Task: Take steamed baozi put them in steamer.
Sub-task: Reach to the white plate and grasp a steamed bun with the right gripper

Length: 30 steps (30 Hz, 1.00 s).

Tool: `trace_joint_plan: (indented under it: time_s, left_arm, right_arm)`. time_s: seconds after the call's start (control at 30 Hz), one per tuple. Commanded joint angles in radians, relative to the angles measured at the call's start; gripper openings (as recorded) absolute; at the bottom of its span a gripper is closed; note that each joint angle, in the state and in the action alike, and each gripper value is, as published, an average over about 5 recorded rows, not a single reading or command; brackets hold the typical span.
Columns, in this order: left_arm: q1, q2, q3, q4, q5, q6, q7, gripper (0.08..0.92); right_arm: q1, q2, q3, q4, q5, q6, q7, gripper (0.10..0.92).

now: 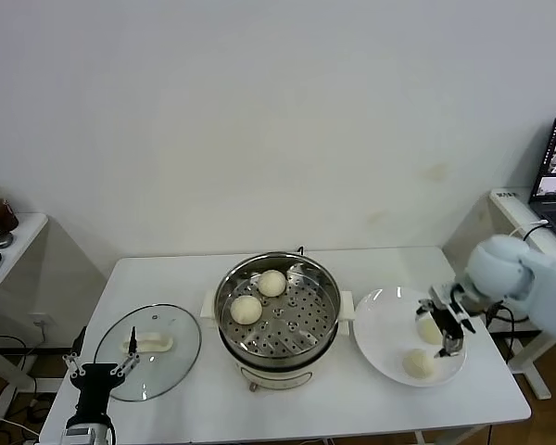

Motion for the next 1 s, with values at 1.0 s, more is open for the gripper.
trace_joint_plan:
  time_s: [1.0]
  left_arm:
    - [-0.003, -0.008, -0.016, 0.011, 0.001, -0.006, -0.004, 0.823]
  right_arm:
    - [-0.310, 0.132, 0.216, -0.185, -0.138, -0.008, 0.051, 0.627]
